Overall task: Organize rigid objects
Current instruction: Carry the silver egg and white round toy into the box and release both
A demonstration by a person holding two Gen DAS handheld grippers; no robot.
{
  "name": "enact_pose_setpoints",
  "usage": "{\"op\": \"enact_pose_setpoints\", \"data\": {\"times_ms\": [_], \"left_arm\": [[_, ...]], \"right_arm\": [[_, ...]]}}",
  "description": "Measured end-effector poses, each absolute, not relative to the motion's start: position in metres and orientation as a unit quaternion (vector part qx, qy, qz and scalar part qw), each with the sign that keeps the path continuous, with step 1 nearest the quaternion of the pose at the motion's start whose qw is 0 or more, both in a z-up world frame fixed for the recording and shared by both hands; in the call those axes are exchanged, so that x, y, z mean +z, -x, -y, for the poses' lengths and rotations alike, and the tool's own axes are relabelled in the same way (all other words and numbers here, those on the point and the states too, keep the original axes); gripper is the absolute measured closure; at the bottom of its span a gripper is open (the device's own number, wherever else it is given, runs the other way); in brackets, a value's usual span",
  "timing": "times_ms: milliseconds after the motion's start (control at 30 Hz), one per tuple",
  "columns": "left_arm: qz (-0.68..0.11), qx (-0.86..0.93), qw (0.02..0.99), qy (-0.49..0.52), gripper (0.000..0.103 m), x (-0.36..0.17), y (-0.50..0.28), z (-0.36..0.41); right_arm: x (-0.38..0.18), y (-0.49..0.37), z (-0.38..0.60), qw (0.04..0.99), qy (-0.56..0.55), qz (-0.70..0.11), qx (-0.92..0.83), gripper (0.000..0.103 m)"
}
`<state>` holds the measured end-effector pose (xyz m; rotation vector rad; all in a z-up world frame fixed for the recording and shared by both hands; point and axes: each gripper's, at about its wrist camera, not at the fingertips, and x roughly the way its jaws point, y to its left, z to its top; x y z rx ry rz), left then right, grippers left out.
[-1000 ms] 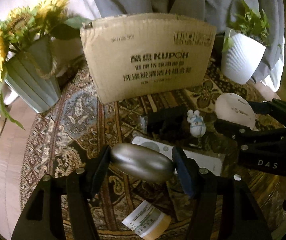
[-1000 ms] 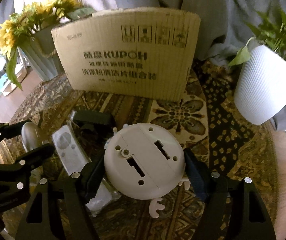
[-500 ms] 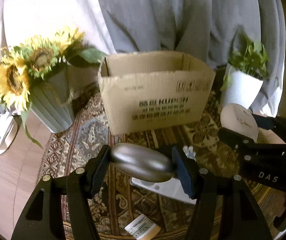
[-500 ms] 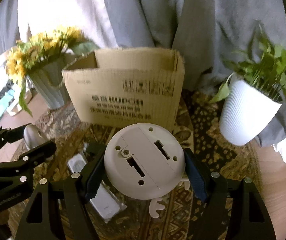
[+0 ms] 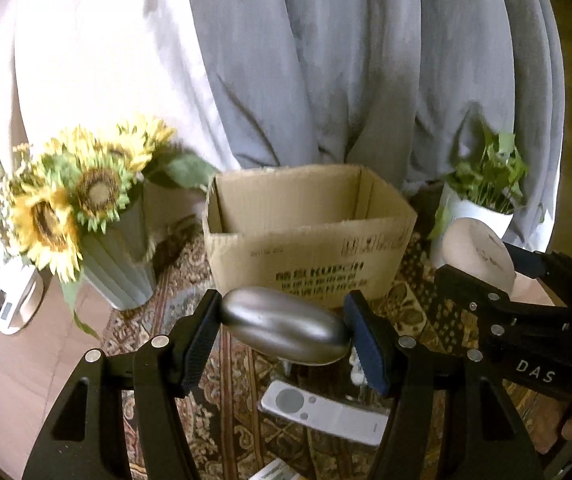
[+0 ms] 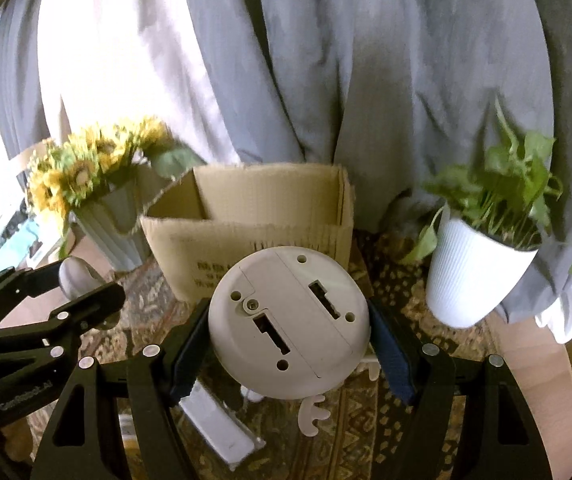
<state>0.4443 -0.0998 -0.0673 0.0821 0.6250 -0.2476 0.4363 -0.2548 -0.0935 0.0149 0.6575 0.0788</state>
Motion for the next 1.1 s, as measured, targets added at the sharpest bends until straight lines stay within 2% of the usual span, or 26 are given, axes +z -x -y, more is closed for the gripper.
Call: {"op": "enact_pose_setpoints", "data": {"times_ms": [433, 1100], "left_arm": [[-0.247, -0.127, 0.959, -0.048, 0.040, -0.017, -0.458, 0.102], [-0.238, -0.141, 0.960, -0.050, 0.040, 0.022, -0.520, 0.103]], "right_arm": [[-0.036, -0.446, 0.259, 0.968, -0.002, -0.251, 0.026, 0.028], [0.007, -0.500, 0.256, 0.972, 0.000, -0.234, 0.031, 0.028]]}}
